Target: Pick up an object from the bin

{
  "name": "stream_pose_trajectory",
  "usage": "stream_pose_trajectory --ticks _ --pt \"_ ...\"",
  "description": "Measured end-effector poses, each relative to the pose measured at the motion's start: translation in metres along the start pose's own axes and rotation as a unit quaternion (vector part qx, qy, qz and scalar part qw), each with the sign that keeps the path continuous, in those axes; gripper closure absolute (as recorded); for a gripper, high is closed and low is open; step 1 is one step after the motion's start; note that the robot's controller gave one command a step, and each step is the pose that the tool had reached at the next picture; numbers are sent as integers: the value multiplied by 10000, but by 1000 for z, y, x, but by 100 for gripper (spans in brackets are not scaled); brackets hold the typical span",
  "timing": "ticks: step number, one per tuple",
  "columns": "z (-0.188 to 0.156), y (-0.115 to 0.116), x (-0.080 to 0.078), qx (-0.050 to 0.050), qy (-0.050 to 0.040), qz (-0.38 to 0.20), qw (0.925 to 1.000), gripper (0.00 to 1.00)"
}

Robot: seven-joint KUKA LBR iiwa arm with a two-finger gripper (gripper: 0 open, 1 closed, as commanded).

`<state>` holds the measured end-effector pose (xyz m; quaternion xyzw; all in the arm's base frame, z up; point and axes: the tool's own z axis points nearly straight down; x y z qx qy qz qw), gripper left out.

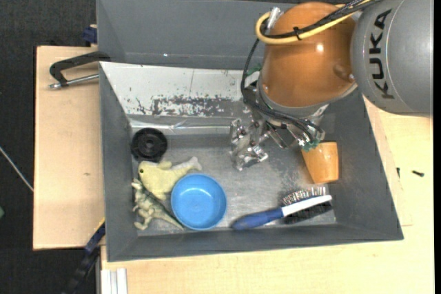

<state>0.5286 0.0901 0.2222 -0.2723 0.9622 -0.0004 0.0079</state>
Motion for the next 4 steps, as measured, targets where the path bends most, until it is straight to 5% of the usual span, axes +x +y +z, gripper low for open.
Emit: stream_pose_trajectory --ticks 1,2,3,4 --pt "5 1 2 -23 46 -2 10000 0" --pt "147 28 -22 -50 83 -739 9972 0" --pt "141 27 -25 -35 32 -723 9974 100" --pt "4 44 -13 -13 2 -854 9963 100"
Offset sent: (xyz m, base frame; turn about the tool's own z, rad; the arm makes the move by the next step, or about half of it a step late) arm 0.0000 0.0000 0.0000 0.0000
